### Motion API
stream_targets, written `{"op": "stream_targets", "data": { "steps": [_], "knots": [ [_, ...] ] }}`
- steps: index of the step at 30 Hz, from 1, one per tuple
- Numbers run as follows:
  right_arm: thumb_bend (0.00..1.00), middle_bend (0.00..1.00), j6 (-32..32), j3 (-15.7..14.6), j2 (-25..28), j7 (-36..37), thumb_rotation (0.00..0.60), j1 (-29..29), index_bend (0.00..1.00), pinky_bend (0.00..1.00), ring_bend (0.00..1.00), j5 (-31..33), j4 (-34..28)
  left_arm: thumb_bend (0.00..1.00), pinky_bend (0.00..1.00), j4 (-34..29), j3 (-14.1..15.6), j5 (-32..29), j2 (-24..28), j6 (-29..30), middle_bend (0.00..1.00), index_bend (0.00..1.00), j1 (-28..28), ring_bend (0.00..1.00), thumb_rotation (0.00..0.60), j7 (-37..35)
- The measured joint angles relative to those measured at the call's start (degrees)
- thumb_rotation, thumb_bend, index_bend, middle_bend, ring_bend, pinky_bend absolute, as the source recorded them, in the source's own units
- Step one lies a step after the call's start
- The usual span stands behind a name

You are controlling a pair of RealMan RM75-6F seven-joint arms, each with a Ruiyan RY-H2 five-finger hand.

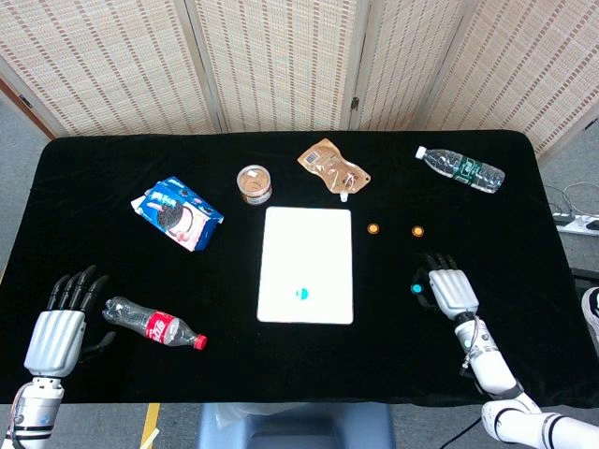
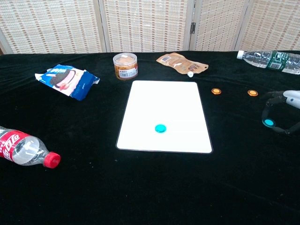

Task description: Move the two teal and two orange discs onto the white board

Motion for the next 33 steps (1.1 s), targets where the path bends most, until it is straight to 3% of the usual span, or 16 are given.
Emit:
{"op": "stream_targets", "data": {
  "steps": [7, 14, 23, 33],
  "knots": [
    [0.45, 0.13, -0.18, 1.39, 1.83, -3.34, 0.600, 2.99, 0.47, 0.00, 0.00, -2.71, -7.83, 0.25, 0.00, -0.33, 0.05, 0.31, 0.10, 0.23, 0.04, 0.14, 0.03, 0.06, 0.600, 0.17],
    [0.45, 0.13, -3.83, 3.61, -0.91, -10.25, 0.600, 8.42, 0.47, 0.00, 0.00, -1.32, -11.11, 0.25, 0.00, -0.63, 0.11, 0.60, 0.46, 0.74, 0.04, 0.14, 0.29, 0.06, 0.600, 0.17],
    [0.45, 0.13, -6.52, 4.91, -7.32, -18.58, 0.600, 13.87, 0.47, 0.00, 0.00, 3.97, -9.46, 0.25, 0.00, 0.29, 0.30, -0.12, 0.19, 0.45, 0.04, 0.14, 0.57, 0.06, 0.600, -0.49],
    [0.45, 0.13, -6.76, 4.26, -11.47, -21.25, 0.600, 16.05, 0.47, 0.00, 0.00, 7.12, -6.23, 0.25, 0.00, 0.96, 0.22, -0.28, 0.01, 0.16, 0.04, 0.14, 0.46, 0.06, 0.600, -1.07]
  ]
}}
